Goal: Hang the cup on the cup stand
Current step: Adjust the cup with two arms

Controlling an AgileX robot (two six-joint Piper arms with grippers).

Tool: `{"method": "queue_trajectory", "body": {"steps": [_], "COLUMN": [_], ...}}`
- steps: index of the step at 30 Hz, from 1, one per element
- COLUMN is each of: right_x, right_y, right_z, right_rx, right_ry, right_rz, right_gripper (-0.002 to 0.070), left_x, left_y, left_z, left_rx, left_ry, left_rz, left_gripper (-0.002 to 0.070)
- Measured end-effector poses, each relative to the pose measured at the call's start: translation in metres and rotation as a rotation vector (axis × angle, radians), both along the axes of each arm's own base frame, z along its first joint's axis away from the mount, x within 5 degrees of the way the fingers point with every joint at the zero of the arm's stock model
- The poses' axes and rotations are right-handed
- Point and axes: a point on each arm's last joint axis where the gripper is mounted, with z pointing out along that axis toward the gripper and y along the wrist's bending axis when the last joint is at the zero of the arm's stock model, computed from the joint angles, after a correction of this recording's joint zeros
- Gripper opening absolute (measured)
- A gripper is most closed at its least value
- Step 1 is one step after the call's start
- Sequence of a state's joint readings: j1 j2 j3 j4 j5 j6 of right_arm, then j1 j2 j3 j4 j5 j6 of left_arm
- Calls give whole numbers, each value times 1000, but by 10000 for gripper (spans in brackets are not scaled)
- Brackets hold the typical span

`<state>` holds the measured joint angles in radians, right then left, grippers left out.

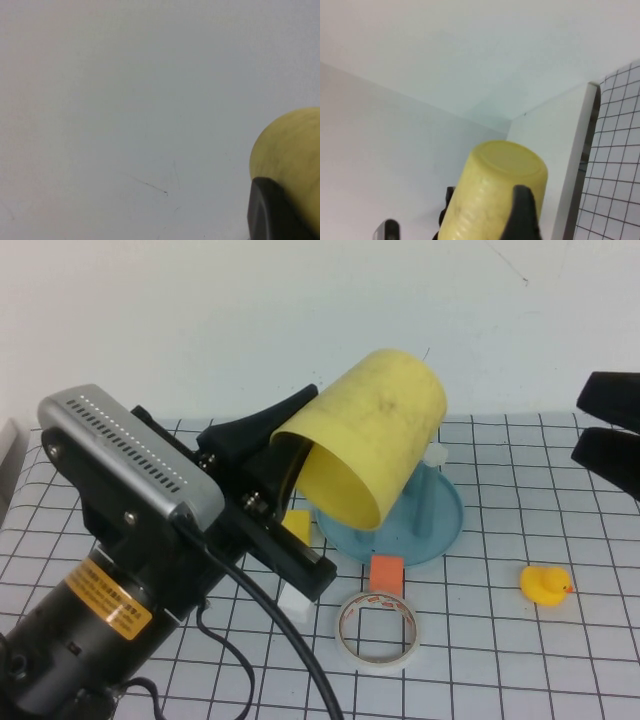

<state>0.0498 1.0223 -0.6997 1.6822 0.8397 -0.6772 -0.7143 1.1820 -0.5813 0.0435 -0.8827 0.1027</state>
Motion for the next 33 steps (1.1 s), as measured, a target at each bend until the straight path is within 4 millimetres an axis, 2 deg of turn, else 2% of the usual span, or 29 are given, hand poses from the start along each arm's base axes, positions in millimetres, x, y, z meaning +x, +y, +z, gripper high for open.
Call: {"method": "queue_trajectory", "body": {"steps": [5, 10, 13, 17, 23, 28, 33], "right_x": [5, 15, 26, 40, 58, 68, 74], "right_y": [5, 24, 39, 60, 87, 98, 103], "right_z": [-5, -1, 6, 10, -2, -4, 4], "right_rx": [-4, -11, -15, -23, -34, -27, -21], "right_ry": [27, 30, 19, 23, 72, 82, 56], "right_rz": [17, 103, 151, 200, 267, 286, 295], "right_gripper": [528, 655, 680, 689, 692, 693, 693], "left_x": [0, 3, 6, 8, 11, 15, 15], "left_y": [0, -2, -5, -6, 1, 5, 5], "left_z": [-1, -5, -10, -12, -7, -8, -8], "left_rx": [37, 76, 102, 99, 7, -35, -37], "left_ry": [-19, -33, -31, -33, -28, 17, 22], "left_rz": [15, 28, 33, 39, 100, 141, 144], "left_gripper": [6, 6, 6, 6, 6, 6, 6]}}
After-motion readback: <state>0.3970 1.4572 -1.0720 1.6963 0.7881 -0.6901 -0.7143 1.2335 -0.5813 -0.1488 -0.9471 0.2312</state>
